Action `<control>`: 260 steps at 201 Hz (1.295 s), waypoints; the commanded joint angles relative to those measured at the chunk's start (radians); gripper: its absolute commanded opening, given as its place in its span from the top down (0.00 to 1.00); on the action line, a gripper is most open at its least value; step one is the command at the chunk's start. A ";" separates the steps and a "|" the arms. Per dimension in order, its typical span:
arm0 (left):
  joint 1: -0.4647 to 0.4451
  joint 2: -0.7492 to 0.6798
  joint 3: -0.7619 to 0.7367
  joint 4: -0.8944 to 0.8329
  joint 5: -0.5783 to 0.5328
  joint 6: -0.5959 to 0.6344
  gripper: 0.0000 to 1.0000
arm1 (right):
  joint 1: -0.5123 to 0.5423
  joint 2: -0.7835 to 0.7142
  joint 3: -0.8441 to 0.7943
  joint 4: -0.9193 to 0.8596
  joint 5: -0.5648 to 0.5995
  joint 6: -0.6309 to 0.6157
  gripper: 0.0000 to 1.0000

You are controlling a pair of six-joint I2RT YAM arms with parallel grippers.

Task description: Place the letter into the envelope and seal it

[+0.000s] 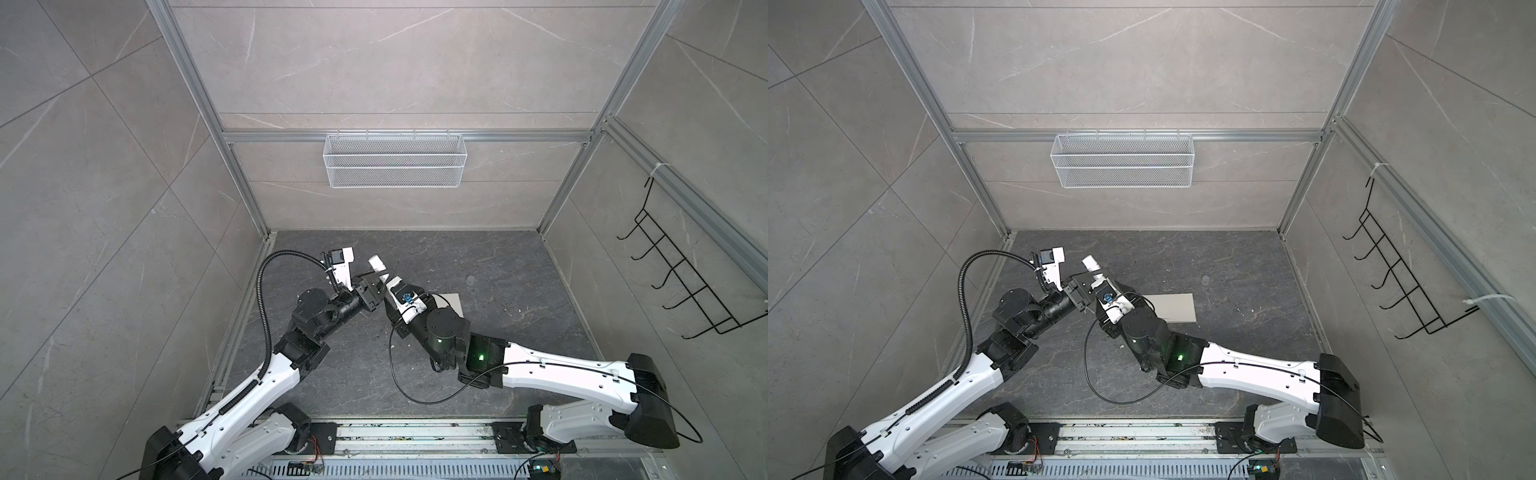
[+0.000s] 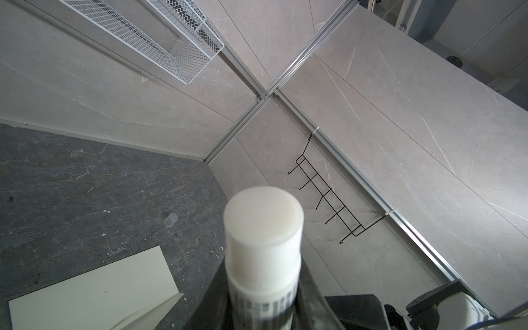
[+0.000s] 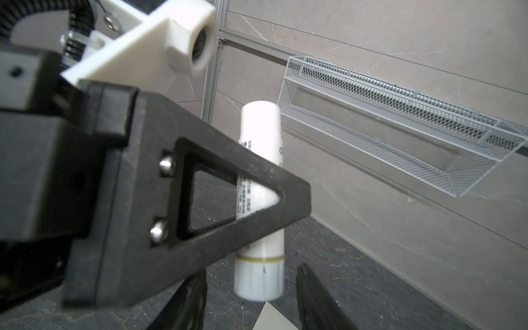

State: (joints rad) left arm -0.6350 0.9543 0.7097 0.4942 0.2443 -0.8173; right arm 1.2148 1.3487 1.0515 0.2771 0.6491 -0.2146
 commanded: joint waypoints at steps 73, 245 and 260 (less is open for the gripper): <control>-0.003 -0.012 0.032 0.057 0.005 -0.010 1.00 | 0.006 0.036 0.022 0.089 0.069 -0.014 0.61; -0.003 0.009 0.016 0.149 0.106 0.001 1.00 | -0.265 -0.106 0.009 -0.110 -0.552 0.332 1.00; -0.002 0.014 0.014 0.169 0.126 0.001 1.00 | -0.356 -0.112 0.004 -0.112 -0.725 0.415 1.00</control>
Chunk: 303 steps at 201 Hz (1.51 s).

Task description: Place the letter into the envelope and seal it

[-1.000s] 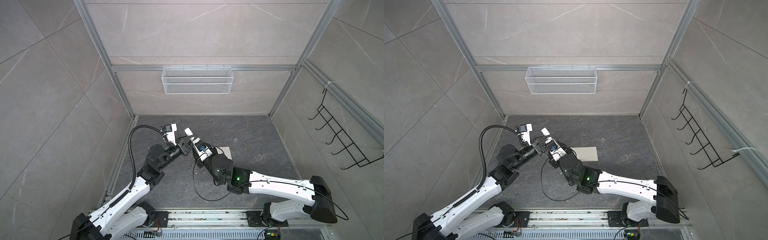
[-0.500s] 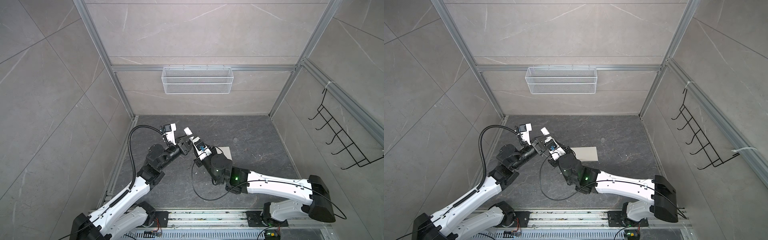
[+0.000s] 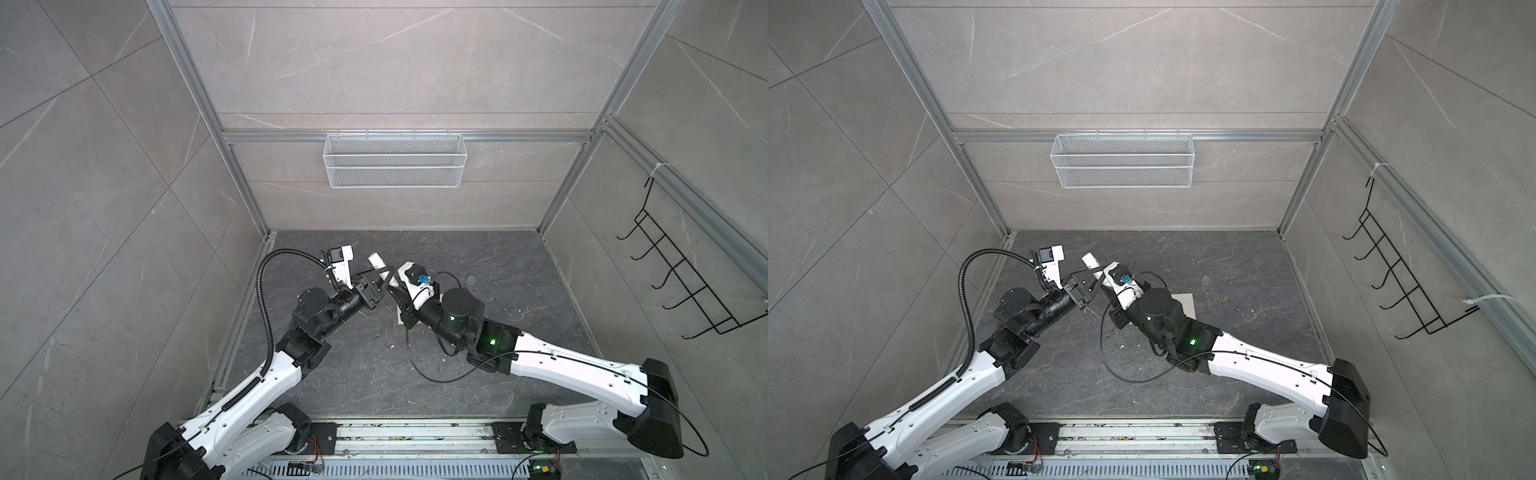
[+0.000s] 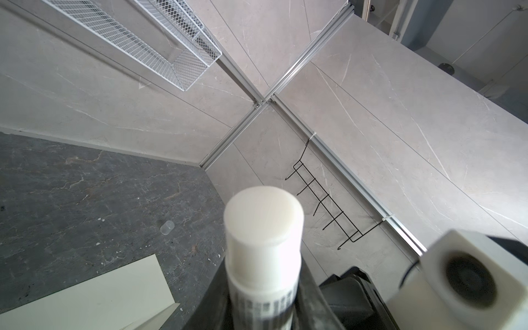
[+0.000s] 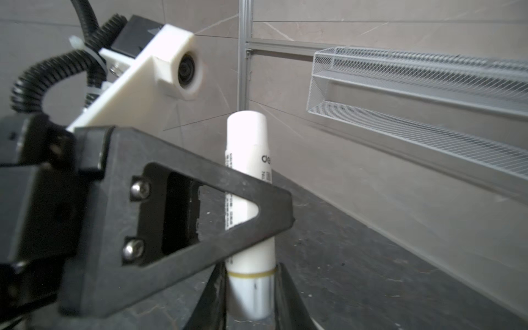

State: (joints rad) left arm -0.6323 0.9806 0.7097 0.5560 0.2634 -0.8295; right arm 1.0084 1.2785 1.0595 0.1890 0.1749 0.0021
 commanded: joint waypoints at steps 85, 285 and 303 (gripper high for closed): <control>-0.006 -0.011 0.014 0.148 0.175 0.024 1.00 | -0.442 0.070 -0.008 0.275 -0.917 0.634 1.00; -0.006 -0.030 -0.007 0.138 0.084 0.013 1.00 | -0.133 -0.134 -0.094 -0.046 -0.132 -0.039 0.26; -0.006 -0.030 -0.007 0.137 0.081 0.015 1.00 | -0.085 -0.138 -0.127 0.019 -0.052 -0.110 0.26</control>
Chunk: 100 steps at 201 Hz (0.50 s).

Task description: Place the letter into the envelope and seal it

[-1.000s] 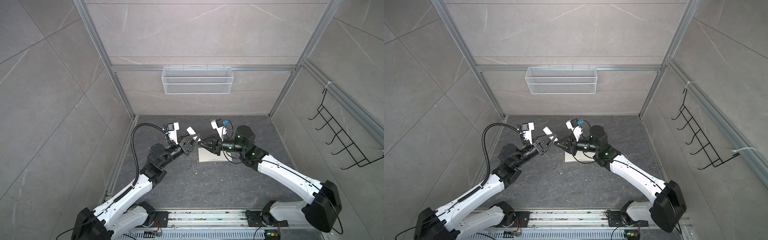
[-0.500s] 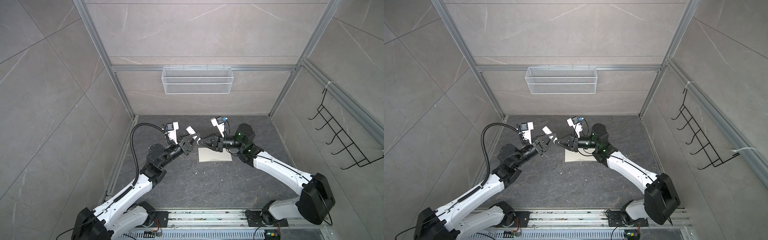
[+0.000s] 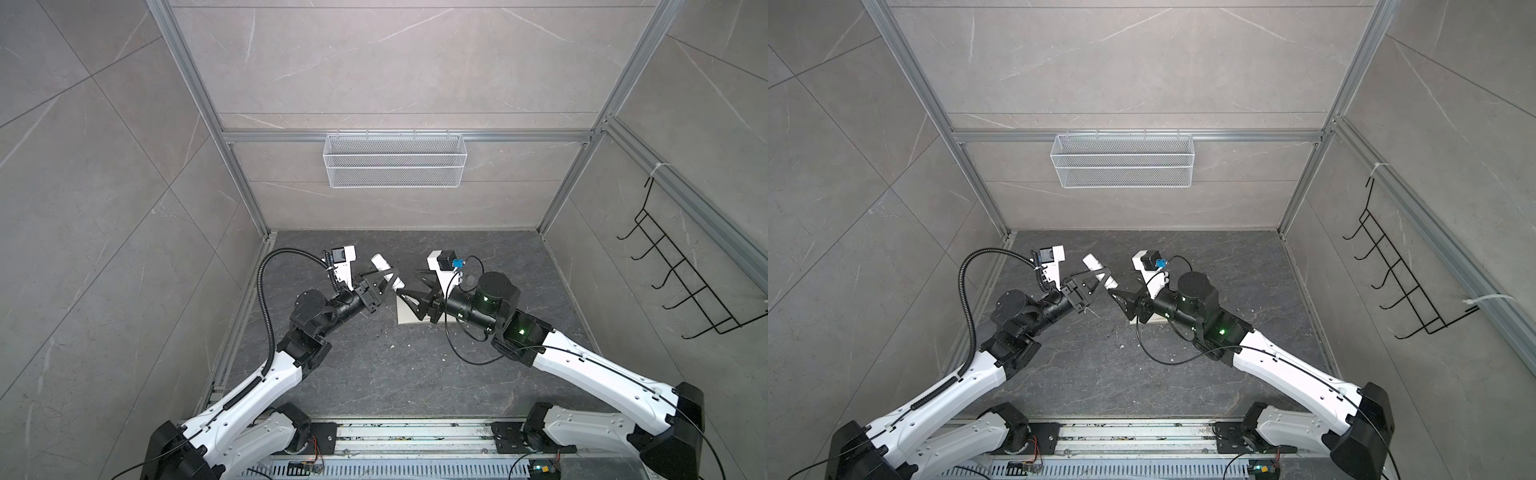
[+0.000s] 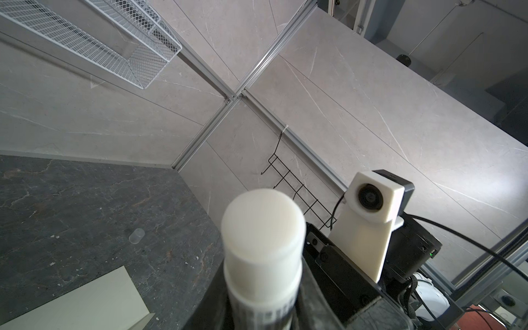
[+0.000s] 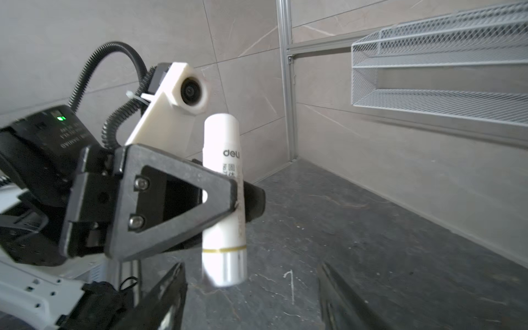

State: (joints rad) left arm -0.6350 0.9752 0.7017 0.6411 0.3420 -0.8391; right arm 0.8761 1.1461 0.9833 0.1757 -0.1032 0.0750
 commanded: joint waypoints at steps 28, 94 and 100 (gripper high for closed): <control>-0.003 -0.022 0.002 0.051 0.002 0.025 1.00 | 0.132 0.013 -0.100 0.184 0.356 -0.298 0.26; -0.003 -0.017 0.006 0.046 0.001 0.023 1.00 | 0.278 0.117 -0.110 0.449 0.582 -0.501 0.35; -0.003 -0.017 0.006 0.046 0.001 0.023 1.00 | 0.282 0.123 -0.111 0.464 0.590 -0.509 0.36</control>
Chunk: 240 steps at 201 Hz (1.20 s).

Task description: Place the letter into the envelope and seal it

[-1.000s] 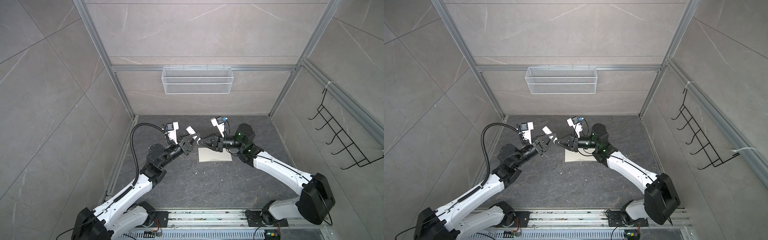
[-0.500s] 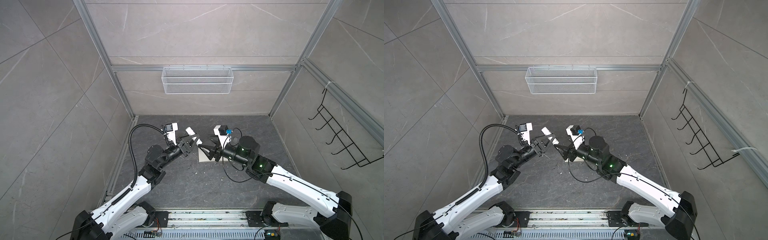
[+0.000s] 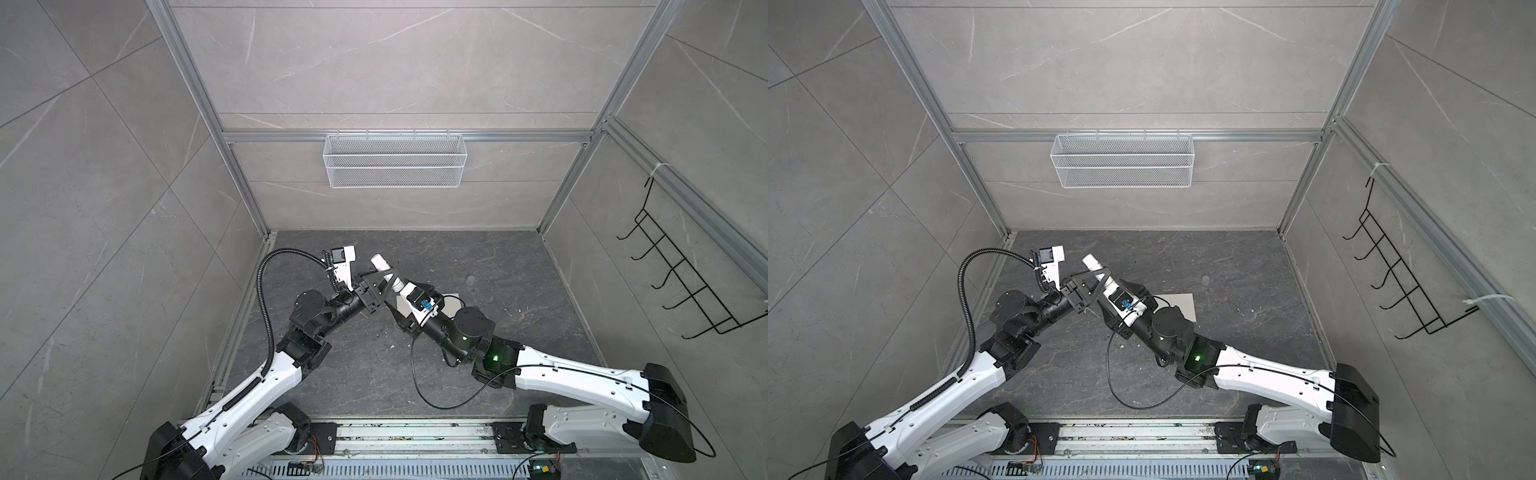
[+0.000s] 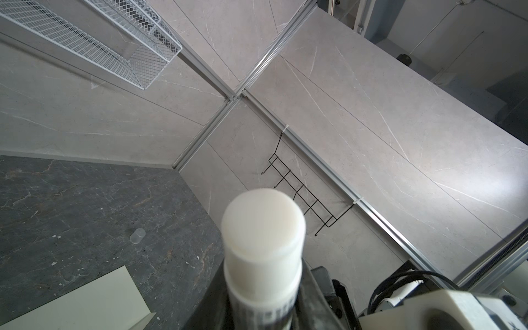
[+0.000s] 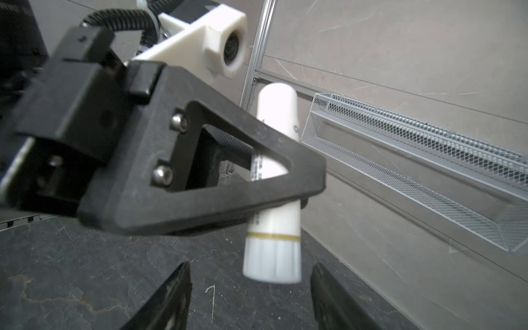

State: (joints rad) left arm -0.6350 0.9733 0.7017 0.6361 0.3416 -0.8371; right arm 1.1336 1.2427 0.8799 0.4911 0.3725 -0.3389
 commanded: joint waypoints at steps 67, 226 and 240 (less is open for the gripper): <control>-0.003 -0.020 0.007 0.045 0.002 0.023 1.00 | 0.032 0.038 -0.009 0.177 0.125 -0.107 0.55; -0.003 -0.018 0.006 0.039 0.001 0.024 1.00 | 0.032 0.032 -0.014 0.148 0.128 -0.087 0.91; -0.002 -0.018 0.006 0.037 0.001 0.029 1.00 | 0.032 0.025 -0.007 0.127 0.118 -0.066 0.99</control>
State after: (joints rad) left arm -0.6350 0.9733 0.7017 0.6285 0.3412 -0.8341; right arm 1.1591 1.2884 0.8742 0.6365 0.4980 -0.4408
